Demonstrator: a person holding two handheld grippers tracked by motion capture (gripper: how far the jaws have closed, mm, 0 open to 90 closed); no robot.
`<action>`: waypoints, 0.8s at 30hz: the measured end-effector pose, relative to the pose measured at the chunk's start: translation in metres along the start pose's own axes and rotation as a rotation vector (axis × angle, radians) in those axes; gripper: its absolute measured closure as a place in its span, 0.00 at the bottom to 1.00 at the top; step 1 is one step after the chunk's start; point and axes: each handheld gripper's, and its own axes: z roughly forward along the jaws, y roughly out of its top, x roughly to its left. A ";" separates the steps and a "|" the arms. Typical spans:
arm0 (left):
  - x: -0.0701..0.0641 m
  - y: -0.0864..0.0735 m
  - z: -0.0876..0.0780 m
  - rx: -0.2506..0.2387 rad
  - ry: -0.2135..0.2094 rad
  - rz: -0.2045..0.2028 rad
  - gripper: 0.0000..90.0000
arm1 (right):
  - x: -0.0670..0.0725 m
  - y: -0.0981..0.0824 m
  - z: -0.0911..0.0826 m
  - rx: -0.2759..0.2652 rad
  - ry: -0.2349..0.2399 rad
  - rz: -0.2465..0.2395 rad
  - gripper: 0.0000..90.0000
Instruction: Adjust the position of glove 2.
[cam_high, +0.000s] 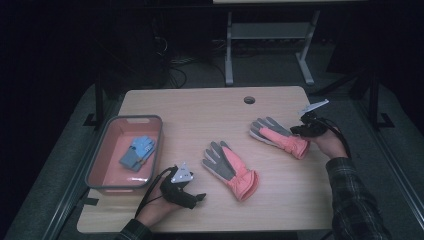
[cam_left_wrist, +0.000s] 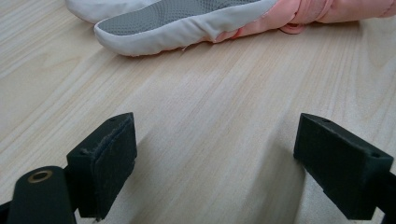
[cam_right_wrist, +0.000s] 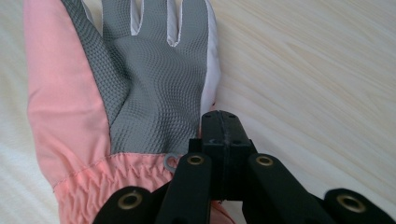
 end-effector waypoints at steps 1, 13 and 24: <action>0.000 0.000 0.000 0.000 0.000 0.000 0.14 | 0.004 0.000 0.000 -0.003 0.006 -0.017 1.00; 0.000 0.000 0.000 0.000 0.000 0.000 0.14 | 0.056 -0.012 -0.012 -0.003 0.076 -0.114 1.00; 0.000 0.000 0.000 0.001 0.000 0.001 0.14 | 0.089 -0.038 -0.044 -0.052 0.119 -0.113 0.91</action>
